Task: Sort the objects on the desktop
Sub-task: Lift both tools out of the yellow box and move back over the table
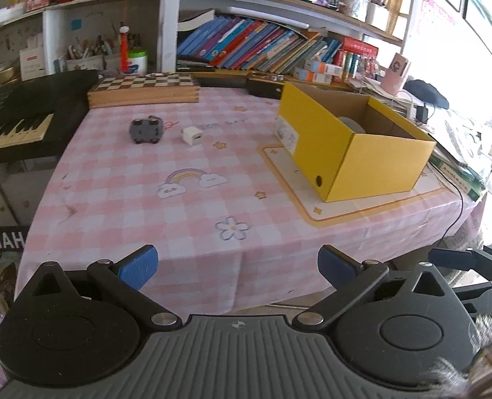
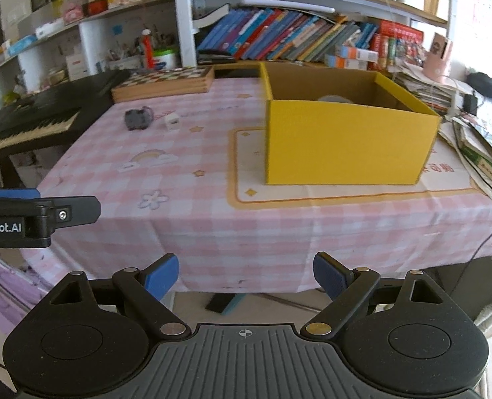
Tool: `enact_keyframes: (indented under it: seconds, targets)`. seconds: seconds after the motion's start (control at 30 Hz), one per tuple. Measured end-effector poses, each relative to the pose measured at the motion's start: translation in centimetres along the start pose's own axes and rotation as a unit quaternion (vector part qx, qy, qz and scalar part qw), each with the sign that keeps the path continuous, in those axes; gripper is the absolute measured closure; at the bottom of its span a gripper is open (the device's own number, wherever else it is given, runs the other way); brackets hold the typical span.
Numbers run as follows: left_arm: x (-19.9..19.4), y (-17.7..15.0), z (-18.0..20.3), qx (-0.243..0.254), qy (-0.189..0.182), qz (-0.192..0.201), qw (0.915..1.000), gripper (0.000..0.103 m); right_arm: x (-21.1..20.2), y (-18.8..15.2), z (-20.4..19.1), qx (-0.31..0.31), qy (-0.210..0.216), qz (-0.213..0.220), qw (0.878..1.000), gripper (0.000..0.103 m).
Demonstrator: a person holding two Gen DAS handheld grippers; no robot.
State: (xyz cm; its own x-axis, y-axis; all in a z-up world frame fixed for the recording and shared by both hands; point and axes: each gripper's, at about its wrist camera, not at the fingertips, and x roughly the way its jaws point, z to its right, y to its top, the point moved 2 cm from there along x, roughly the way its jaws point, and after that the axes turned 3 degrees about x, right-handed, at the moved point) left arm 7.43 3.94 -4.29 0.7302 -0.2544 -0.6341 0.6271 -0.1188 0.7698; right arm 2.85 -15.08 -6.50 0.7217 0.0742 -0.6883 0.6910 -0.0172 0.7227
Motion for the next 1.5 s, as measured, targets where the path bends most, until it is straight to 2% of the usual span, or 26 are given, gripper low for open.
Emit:
enact_keyframes:
  seconds: [0.37, 0.67, 0.93, 1.3, 1.5]
  targets:
    - [-1.2, -0.5, -2.7, -0.007, 0.021, 0.008, 0.9997, 0.000, 0.5, 0.5, -3.2, -0.022, 0.023, 0.007, 0.999, 0.013]
    - [-2.3, -0.6, -5.7, -0.038, 0.053, 0.019, 0.9977, 0.000, 0.4, 1.5, -7.0, -0.074, 0.065, 0.024, 0.995, 0.013]
    - [-2.6, -0.6, -7.6, -0.056, 0.075, 0.024, 0.9953, 0.000, 1.7, 2.6, -8.7, -0.092, 0.087, 0.023, 0.992, 0.013]
    - [-0.6, 1.1, -8.7, -0.066, 0.089, 0.026, 0.9935, 0.000, 4.3, 4.9, -9.0, -0.107, 0.098, 0.021, 0.989, 0.013]
    - [1.8, 2.1, -8.6, -0.065, 0.090, 0.011, 0.9938, 0.000, 6.5, 6.4, -8.9, -0.120, 0.103, 0.011, 0.987, 0.013]
